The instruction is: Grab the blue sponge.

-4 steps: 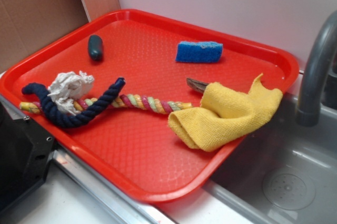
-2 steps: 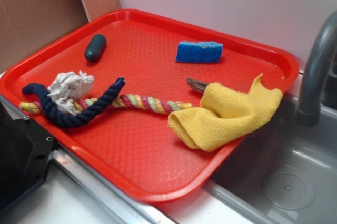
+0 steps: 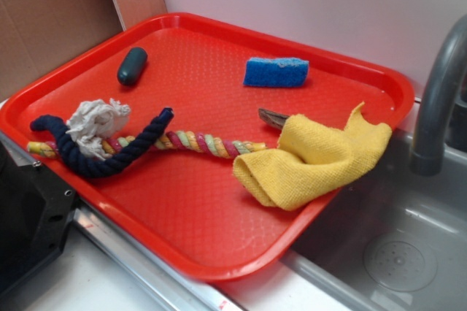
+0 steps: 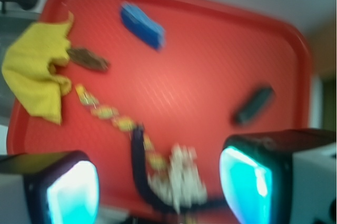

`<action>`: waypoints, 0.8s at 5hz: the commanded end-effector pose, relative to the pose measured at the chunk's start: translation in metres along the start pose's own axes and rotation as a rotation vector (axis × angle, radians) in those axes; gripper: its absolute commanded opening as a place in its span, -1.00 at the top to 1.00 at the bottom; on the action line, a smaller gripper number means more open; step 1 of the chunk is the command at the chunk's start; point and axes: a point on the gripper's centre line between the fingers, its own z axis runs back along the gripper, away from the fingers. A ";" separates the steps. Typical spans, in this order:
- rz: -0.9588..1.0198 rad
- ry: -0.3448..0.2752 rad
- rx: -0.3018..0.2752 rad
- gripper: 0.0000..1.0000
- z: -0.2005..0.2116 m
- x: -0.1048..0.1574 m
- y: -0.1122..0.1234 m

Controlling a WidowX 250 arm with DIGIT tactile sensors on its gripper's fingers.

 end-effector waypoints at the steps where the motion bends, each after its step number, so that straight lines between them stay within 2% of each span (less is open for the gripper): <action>1: -0.158 -0.048 0.019 -1.00 -0.054 0.070 0.012; 2: -0.246 -0.061 0.010 -1.00 -0.086 0.087 0.008; 3: -0.320 -0.078 -0.053 -1.00 -0.118 0.092 -0.003; 4: -0.331 -0.106 -0.038 -1.00 -0.146 0.097 0.000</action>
